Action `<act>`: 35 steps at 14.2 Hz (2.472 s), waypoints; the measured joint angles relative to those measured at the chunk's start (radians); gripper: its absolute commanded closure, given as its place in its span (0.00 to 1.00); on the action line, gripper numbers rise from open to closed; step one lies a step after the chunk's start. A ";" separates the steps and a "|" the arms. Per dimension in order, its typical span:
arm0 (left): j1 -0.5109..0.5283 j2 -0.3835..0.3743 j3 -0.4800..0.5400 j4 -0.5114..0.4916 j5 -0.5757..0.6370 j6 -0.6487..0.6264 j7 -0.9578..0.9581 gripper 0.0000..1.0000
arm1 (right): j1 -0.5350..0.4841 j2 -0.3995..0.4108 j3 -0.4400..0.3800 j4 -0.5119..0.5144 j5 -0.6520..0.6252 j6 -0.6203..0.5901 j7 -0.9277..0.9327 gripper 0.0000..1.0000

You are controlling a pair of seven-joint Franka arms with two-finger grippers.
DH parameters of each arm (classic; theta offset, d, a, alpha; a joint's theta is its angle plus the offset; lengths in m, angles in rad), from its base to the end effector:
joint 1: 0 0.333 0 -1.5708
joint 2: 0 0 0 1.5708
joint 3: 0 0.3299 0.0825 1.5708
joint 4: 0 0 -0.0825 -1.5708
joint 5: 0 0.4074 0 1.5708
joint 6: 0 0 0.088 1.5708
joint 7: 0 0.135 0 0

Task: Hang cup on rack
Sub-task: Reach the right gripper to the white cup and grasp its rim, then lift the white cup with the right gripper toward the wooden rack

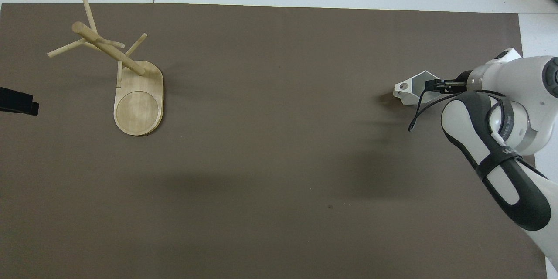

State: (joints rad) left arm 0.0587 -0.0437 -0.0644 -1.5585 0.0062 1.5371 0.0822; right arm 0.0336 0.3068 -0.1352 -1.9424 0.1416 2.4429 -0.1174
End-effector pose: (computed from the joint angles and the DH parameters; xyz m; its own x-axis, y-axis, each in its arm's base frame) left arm 0.5612 -0.0032 0.6383 0.9959 -0.0876 0.0214 -0.0874 -0.9961 -0.0108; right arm 0.6570 -0.0607 0.3174 0.9768 -0.0765 0.2002 -0.0685 -0.9966 -0.0466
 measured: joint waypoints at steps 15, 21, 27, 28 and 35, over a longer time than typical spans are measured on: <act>0.000 -0.004 0.004 -0.006 0.000 -0.018 0.000 0.00 | 0.000 -0.051 0.018 0.141 0.178 -0.284 0.003 1.00; -0.002 -0.017 -0.012 -0.024 0.000 -0.080 0.004 0.00 | 0.005 -0.159 0.185 0.255 0.302 -0.418 0.005 1.00; -0.004 -0.046 -0.022 -0.086 -0.018 -0.057 0.100 0.00 | 0.012 -0.170 0.326 0.305 0.626 -0.334 0.072 1.00; -0.004 -0.054 -0.022 -0.107 -0.044 -0.034 0.128 0.00 | 0.012 -0.169 0.350 0.305 0.666 -0.309 0.073 1.00; -0.008 -0.122 -0.023 -0.256 -0.186 0.102 0.374 0.00 | 0.013 -0.136 0.458 0.305 0.818 -0.277 0.089 1.00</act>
State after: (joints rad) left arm 0.0510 -0.1653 -0.0870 -1.8148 -0.1802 1.6391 0.4561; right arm 0.0469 0.1713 0.3223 -1.6378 0.9599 2.1655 -0.0283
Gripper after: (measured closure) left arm 0.000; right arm 0.965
